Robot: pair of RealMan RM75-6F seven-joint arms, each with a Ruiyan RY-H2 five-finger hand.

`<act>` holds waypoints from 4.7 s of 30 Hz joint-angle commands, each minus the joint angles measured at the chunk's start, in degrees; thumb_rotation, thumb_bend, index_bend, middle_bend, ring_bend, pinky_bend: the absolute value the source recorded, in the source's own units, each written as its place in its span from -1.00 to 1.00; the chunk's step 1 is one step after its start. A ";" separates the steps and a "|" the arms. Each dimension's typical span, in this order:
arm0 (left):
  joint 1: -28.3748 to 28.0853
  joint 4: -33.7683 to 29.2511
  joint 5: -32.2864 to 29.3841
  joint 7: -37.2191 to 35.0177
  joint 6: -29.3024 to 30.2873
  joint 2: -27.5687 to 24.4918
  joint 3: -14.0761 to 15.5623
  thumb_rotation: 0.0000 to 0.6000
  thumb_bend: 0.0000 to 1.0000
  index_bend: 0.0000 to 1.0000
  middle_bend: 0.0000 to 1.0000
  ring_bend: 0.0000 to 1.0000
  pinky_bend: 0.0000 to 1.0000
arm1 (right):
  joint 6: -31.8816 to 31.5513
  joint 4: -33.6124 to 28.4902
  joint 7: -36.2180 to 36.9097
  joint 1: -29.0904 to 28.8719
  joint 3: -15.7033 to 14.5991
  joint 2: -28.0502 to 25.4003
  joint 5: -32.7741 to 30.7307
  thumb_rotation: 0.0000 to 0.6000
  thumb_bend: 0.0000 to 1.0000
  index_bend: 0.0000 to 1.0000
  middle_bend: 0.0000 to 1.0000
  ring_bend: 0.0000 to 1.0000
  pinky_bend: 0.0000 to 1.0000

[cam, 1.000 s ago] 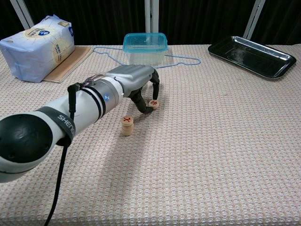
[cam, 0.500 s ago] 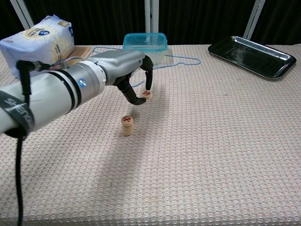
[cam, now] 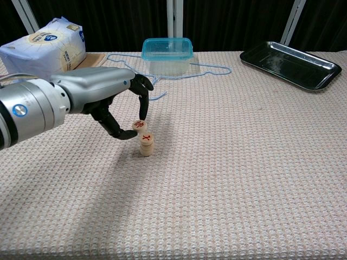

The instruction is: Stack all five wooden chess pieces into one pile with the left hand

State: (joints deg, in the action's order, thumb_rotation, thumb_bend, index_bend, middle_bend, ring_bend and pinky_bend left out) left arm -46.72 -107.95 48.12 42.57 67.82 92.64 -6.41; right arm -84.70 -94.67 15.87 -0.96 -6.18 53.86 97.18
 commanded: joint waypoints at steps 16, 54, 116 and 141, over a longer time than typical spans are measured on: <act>-1.24 3.70 -0.11 1.53 -1.03 3.47 0.31 1.00 -0.42 0.03 -0.81 -1.00 -1.00 | 0.11 0.28 0.77 -0.13 -0.10 -0.18 -0.05 1.00 -0.39 -1.00 -1.00 -1.00 -1.00; -0.92 3.78 0.28 0.01 -1.76 2.53 0.36 1.00 -0.42 -0.15 -0.84 -1.00 -1.00 | 0.97 0.07 0.29 -0.30 -0.20 -0.33 -0.70 1.00 -0.39 -1.00 -1.00 -1.00 -1.00; -1.75 -2.15 -4.89 1.77 -2.97 -3.24 3.73 1.00 0.04 -0.10 -0.97 -1.00 -1.00 | 2.13 -0.44 -0.15 -0.49 -0.52 -0.85 -1.14 1.00 -0.39 -1.00 -1.00 -1.00 -1.00; 27.17 13.75 34.78 -22.87 33.08 -18.99 14.87 0.98 -1.00 -0.72 -0.85 -1.00 -1.00 | -5.80 2.07 -6.86 1.52 2.13 5.84 1.78 1.00 -0.54 -1.00 -1.00 -1.00 -1.00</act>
State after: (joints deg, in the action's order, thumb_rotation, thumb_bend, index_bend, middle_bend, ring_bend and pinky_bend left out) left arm -22.07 -95.67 81.68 21.83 99.24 75.51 7.00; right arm -90.20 -93.09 10.14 0.26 -4.51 58.72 98.84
